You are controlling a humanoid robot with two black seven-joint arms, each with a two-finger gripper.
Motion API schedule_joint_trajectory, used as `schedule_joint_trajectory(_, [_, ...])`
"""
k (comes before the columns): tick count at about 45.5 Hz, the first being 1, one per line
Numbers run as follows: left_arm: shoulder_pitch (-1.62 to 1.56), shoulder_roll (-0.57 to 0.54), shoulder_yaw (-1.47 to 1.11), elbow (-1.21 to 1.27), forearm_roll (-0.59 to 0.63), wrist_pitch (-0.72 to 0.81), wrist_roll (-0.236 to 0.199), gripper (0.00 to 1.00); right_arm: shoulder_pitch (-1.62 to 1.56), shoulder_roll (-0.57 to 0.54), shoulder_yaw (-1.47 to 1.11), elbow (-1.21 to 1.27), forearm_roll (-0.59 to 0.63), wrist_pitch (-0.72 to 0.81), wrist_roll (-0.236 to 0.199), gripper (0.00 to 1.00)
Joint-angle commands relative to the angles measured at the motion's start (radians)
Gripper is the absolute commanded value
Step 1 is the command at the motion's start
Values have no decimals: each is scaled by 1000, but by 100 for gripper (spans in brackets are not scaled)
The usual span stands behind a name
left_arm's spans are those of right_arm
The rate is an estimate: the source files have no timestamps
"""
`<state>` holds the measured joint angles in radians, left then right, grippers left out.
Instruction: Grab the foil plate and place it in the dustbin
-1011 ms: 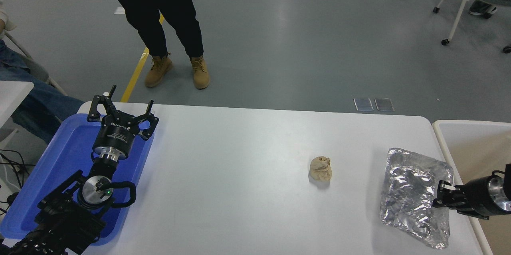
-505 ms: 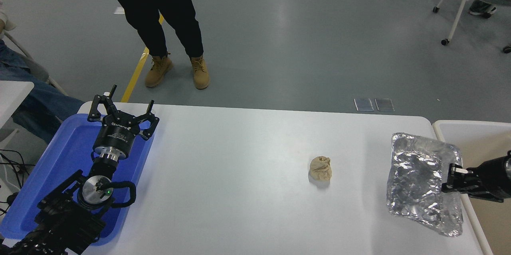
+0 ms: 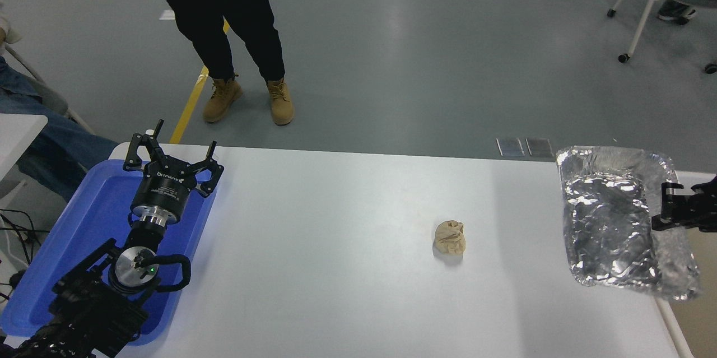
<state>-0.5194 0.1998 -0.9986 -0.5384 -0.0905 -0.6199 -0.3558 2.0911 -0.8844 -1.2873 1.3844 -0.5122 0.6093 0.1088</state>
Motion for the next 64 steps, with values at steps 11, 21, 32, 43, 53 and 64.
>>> schedule_joint_trajectory(11, [1, 0, 0, 0, 0, 0, 0, 100, 320, 182, -213, 88, 109, 58, 2, 0])
schedule_joint_trajectory(21, [1, 0, 0, 0, 0, 0, 0, 100, 348, 173, -251, 87, 100, 72, 2, 0])
schedule_joint_trajectory(32, [1, 0, 0, 0, 0, 0, 0, 100, 363, 116, -287, 78, 29, 73, 2, 0])
schedule_joint_trajectory(43, [1, 0, 1, 0, 0, 0, 0, 100, 360, 45, -287, 36, -28, 57, 0, 0])
schedule_joint_trajectory(53, [1, 0, 1, 0, 0, 2, -2, 100, 313, 15, -287, -48, -34, -19, 2, 0])
schedule_joint_trajectory(64, [-1, 0, 1, 0, 0, 2, -2, 100, 110, -1, -248, -197, -32, -155, 3, 0])
